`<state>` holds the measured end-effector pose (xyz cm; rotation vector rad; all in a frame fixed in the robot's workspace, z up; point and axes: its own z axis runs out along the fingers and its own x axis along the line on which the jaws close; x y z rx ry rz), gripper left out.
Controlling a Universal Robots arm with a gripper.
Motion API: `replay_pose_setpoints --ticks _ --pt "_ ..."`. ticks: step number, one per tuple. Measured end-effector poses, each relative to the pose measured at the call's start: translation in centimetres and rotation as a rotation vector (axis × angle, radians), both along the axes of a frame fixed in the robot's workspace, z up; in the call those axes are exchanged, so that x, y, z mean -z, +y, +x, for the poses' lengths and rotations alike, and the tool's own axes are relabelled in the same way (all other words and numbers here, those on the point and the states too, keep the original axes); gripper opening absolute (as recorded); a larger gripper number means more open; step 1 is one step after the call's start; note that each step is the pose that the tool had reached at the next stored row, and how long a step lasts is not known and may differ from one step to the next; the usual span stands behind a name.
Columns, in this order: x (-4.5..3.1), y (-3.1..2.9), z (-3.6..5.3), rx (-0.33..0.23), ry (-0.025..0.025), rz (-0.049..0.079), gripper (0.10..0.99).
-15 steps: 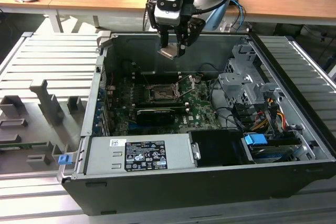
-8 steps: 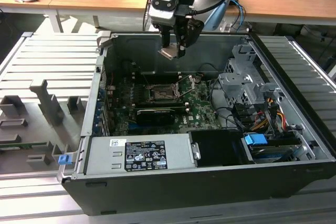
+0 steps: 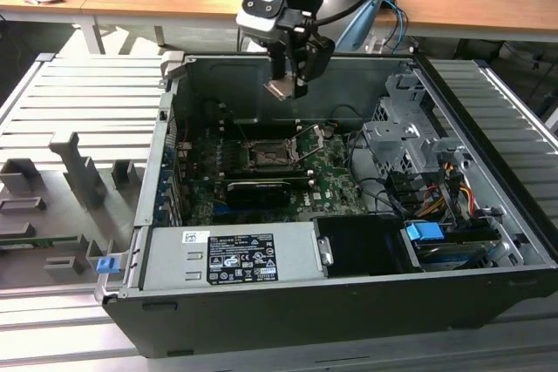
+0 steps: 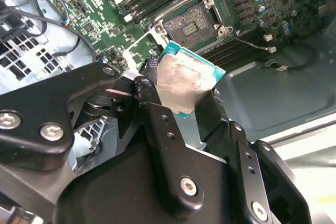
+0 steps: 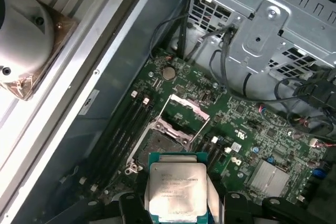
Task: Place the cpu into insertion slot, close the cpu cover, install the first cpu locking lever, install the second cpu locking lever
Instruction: 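Place the cpu into insertion slot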
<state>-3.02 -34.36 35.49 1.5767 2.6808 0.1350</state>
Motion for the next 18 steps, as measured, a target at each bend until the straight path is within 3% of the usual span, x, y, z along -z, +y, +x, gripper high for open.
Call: replay_pose_setpoints --ticks 9,12,15,18 --pt "0.29 0.00 0.00 0.112 0.0001 0.000 0.525" --pt "0.63 0.00 0.00 0.171 0.0000 0.000 0.525" --pt "1.19 0.00 0.00 0.285 0.0000 0.000 0.525" --pt "1.49 0.00 0.00 0.346 0.0001 0.000 0.525"
